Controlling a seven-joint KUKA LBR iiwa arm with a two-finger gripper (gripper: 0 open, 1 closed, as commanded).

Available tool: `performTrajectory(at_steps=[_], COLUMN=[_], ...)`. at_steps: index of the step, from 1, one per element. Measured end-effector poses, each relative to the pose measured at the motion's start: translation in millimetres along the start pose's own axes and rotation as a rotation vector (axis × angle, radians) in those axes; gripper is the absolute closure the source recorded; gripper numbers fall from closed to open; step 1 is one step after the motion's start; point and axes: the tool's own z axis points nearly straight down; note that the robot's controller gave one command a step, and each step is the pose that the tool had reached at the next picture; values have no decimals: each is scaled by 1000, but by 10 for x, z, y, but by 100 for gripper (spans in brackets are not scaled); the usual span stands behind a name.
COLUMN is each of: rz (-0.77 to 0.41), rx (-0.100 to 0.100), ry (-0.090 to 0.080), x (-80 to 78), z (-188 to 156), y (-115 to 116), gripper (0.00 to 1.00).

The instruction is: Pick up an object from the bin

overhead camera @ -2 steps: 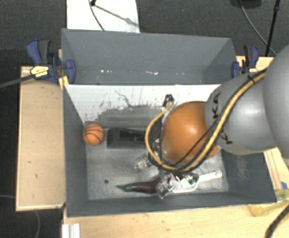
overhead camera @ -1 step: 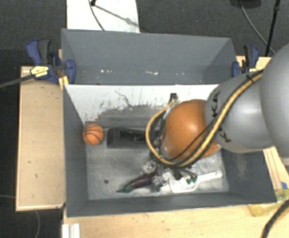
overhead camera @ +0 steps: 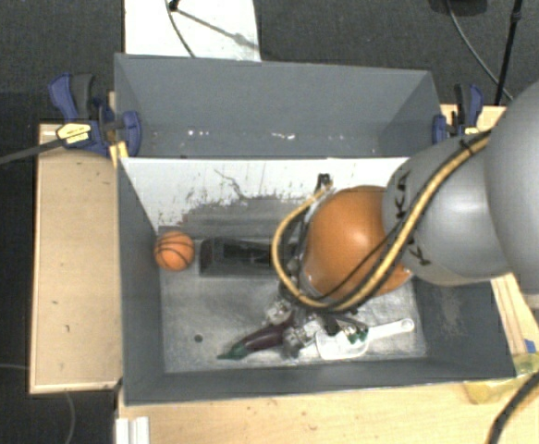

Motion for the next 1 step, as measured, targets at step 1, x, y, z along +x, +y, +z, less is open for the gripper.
performTrajectory(at_steps=[1], rz=[1], rx=[-1], ry=[7], x=[15], z=[-36], y=[4], gripper=[100])
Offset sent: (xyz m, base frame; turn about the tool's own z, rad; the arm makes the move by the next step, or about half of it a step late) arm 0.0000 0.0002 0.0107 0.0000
